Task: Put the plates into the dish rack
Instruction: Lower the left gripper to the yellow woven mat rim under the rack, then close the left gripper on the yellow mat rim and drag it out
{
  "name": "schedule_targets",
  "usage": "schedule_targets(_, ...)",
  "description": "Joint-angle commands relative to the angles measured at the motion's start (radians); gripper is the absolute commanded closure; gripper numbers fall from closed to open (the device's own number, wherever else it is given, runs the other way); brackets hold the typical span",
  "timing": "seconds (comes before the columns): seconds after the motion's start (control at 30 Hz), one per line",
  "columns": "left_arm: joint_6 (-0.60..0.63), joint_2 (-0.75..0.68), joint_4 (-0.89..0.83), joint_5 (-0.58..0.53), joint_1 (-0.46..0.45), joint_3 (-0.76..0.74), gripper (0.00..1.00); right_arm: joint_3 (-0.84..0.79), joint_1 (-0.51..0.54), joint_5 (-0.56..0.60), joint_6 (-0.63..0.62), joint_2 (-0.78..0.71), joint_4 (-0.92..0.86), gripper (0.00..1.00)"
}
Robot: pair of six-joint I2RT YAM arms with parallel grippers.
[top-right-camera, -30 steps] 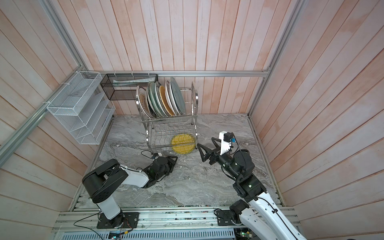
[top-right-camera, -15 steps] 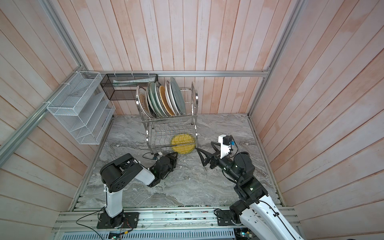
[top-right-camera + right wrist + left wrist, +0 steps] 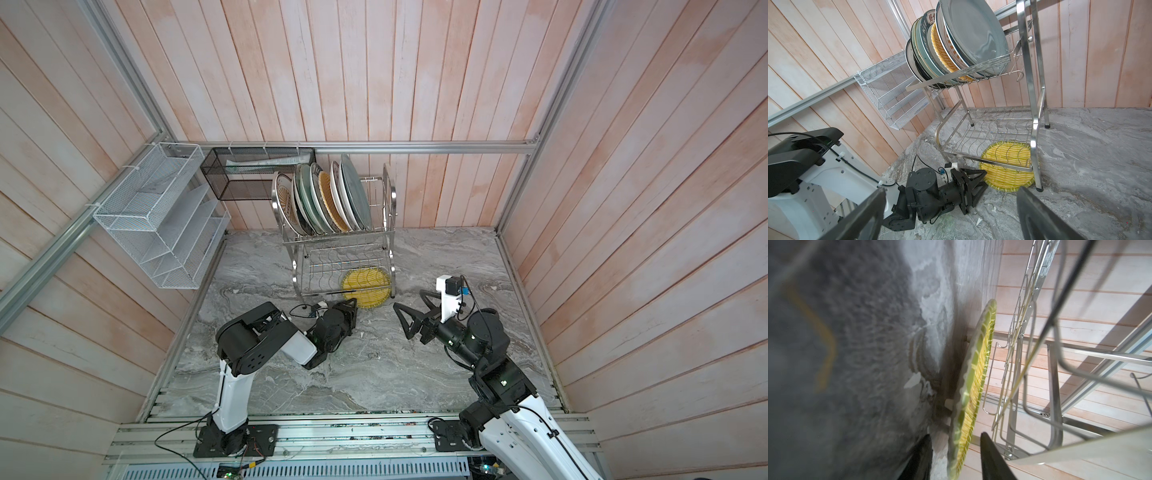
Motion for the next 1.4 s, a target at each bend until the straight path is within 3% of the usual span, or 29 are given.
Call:
schedule_targets(0.0,-0.013,0.068,-0.048,-0.010,0.007,0.004,0.61,-0.010,0.000,-0.010,0.009,-0.013,-0.022,0.02)
schedule_targets(0.27,-0.006,0.111,-0.028,-0.018,0.017,0.025,0.70,-0.007,-0.001,0.001,0.009,-0.029,-0.036,0.02)
schedule_targets(0.5,0.011,0.112,-0.009,-0.024,0.021,0.016,0.97,-0.006,0.000,0.011,0.009,-0.043,-0.050,0.02)
schedule_targets(0.63,0.033,0.073,0.001,-0.023,0.019,-0.023,1.00,-0.009,0.000,0.022,0.003,-0.043,-0.046,0.02)
schedule_targets(1.0,0.046,-0.228,-0.145,-0.016,-0.043,-0.277,1.00,-0.062,-0.001,0.052,-0.057,0.015,0.046,0.02)
schedule_targets(1.37,0.062,-0.721,-0.597,0.008,-0.110,-0.410,1.00,-0.118,0.009,0.090,-0.128,0.161,0.252,0.02)
